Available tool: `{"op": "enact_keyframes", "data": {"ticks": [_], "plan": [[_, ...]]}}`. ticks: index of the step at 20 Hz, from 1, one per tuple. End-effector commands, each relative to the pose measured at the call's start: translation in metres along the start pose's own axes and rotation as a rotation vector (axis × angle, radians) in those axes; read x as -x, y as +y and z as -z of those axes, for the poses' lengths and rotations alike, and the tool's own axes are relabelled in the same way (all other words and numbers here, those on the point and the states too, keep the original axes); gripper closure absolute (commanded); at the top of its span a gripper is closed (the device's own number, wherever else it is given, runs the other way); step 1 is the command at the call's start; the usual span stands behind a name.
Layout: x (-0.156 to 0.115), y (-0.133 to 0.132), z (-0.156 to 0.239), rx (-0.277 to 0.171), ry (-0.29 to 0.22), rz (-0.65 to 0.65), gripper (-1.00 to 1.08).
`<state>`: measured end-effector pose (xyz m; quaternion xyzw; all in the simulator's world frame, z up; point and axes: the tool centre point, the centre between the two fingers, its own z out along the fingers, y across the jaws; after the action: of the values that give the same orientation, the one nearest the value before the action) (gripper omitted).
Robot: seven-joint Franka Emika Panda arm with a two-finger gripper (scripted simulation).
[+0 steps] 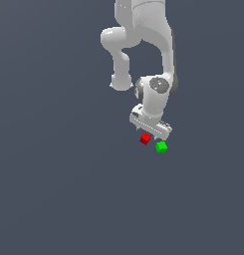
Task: Stack the red cube on top of the green cube.
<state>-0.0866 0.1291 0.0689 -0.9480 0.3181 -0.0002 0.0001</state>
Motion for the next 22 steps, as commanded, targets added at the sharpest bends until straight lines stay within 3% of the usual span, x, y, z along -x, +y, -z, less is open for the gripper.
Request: {"op": "enact_keyframes", "data": {"ticks": [1,16,17,22], "plan": [[0.000,0.000,-0.004,0.000,0.000,0.000,-0.92],[0.000,0.000,-0.049,0.000,0.000,0.000,-0.92],[0.000,0.000,-0.049,0.000,0.000,0.000,1.08],[0.000,0.000,-0.049,0.000,0.000,0.000,1.08]]}}
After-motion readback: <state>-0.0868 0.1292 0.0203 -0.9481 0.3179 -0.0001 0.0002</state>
